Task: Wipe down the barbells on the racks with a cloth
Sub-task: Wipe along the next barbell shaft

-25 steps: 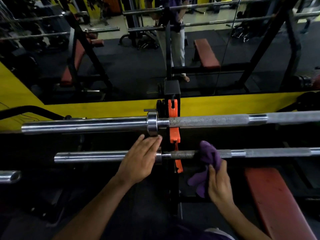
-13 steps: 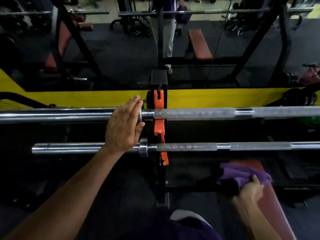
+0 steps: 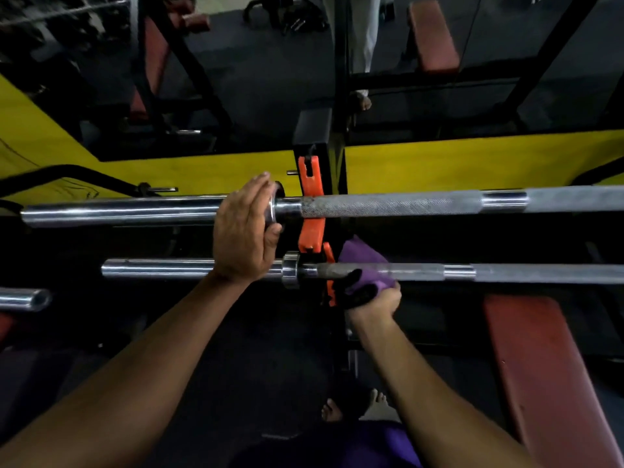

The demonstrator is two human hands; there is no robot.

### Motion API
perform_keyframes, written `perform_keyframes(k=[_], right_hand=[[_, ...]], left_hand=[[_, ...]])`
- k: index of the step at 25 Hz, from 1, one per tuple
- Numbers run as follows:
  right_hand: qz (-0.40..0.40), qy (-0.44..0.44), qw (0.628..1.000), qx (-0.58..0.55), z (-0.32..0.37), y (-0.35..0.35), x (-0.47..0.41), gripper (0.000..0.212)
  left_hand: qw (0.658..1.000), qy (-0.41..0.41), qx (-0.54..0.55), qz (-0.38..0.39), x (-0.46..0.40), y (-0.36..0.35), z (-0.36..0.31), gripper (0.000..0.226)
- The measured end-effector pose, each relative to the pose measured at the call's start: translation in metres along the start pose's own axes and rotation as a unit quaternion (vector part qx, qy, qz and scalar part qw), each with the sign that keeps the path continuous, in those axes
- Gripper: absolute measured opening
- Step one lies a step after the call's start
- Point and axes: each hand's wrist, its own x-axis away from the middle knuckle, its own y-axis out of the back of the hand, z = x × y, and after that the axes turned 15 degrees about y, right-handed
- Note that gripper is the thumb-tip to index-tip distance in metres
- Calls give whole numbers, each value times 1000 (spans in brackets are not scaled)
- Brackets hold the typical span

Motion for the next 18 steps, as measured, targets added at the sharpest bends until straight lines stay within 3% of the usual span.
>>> perform_keyframes(k=[2, 4, 7, 10, 13, 18], right_hand=[[-26, -45, 998, -41, 8, 2, -2, 61], [-53, 37, 996, -54, 39, 11, -8, 45], [-105, 168, 979, -50, 98, 23, -15, 39], [-96, 132, 986, -30, 114, 34, -16, 40], [-80, 149, 986, 6, 89, 29, -20, 35], [-22, -13, 999, 35, 17, 23, -8, 46]], left_hand=[[1000, 5, 16, 5, 0, -1, 1, 63], [1000, 2, 10, 3, 0, 0, 1, 63], [1000, -11, -6, -18, 1, -1, 5, 62], [1000, -2, -5, -17, 0, -2, 2, 60], [999, -4, -12, -32, 3, -4, 1, 59], [1000, -4, -8, -12, 2, 0, -2, 61]])
